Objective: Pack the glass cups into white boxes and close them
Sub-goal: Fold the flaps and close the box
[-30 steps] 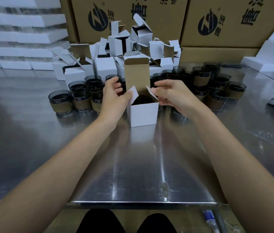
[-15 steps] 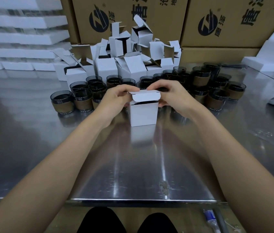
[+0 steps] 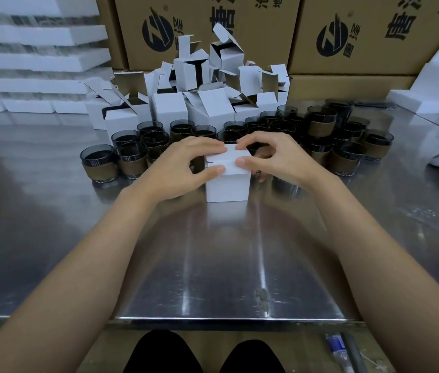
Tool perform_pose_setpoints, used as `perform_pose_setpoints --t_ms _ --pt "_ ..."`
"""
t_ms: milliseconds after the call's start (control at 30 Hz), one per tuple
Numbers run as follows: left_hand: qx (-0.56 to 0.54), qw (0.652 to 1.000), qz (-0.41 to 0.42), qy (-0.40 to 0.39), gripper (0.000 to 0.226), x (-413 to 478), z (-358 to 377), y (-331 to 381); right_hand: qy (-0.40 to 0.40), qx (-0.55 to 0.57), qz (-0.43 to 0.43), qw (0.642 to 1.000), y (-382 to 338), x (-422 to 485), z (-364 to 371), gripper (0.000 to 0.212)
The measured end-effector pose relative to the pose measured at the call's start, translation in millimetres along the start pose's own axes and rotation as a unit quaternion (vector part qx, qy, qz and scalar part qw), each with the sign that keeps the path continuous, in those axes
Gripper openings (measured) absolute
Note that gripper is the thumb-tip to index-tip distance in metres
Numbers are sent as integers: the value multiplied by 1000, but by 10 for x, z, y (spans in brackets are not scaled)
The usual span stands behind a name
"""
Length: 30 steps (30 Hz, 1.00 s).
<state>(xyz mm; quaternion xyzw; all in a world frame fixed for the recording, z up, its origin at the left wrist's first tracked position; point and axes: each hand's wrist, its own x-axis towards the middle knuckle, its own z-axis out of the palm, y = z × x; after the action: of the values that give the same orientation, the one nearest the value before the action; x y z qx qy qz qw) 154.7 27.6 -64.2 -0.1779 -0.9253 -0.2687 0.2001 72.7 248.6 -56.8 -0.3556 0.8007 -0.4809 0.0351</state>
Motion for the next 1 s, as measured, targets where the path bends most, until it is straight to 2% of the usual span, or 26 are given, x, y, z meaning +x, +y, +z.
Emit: perform_pose_setpoints --t_ms 133,433,667,800,1000 --pt "-22 1000 4 20 33 6 -20 7 33 -71 -49 996 -7 5 -2 29" --pt "-38 999 8 33 39 13 -18 7 79 -50 -102 990 -57 -25 67 21" --pt "-1 1000 18 25 35 13 -29 -13 69 -59 -74 993 -63 -34 63 29" --pt "2 999 29 37 34 7 -41 -6 85 -95 -103 986 -67 -59 83 30" --pt "63 995 65 48 35 -23 -54 0 114 -164 -178 964 -41 -100 157 28"
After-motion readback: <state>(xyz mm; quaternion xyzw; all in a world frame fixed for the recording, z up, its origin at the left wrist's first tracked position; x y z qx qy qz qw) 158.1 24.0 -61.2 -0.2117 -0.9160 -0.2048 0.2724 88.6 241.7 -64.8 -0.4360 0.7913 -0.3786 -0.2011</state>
